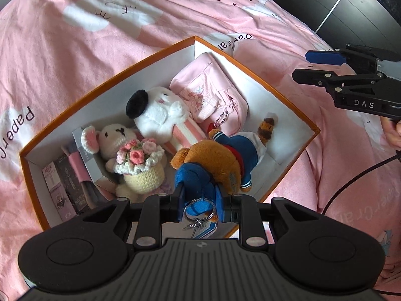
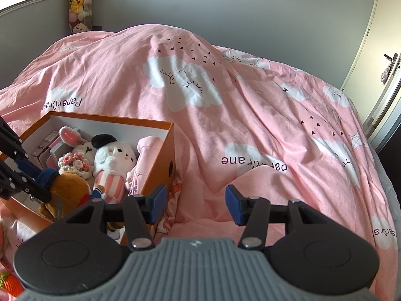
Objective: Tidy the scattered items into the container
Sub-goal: 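Lower the brown bear keychain into the orange box and open the left tool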
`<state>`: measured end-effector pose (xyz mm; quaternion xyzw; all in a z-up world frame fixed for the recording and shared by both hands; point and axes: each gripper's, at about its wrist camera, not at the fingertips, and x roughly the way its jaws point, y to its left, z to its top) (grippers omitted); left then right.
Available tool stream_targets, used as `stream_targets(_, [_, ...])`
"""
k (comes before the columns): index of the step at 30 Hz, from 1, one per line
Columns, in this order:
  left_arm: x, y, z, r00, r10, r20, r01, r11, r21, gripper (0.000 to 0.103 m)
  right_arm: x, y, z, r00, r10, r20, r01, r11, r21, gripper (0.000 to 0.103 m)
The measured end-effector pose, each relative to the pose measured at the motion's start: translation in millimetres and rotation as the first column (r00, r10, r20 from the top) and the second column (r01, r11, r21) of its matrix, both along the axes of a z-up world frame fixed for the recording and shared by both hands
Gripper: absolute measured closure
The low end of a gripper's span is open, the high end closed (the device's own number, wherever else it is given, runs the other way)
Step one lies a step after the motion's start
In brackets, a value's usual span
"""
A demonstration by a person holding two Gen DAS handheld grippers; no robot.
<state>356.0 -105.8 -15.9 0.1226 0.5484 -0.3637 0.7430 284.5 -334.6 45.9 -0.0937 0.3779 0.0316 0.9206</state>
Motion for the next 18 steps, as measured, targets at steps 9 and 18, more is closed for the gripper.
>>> stream_targets(9, [-0.1, -39.5, -20.0, 1.000, 0.007, 0.003, -0.008, 1.000, 0.010, 0.075, 4.9, 6.0, -6.2, 0.999, 0.029, -0.033, -0.029, 1.000, 0.008, 0.049])
stream_targets(18, [8.8, -38.4, -34.0, 0.995, 0.065, -0.074, -0.064, 0.998, 0.011, 0.073, 11.1, 9.6, -12.4, 0.998, 0.036, -0.048, -0.035, 0.999, 0.028, 0.049])
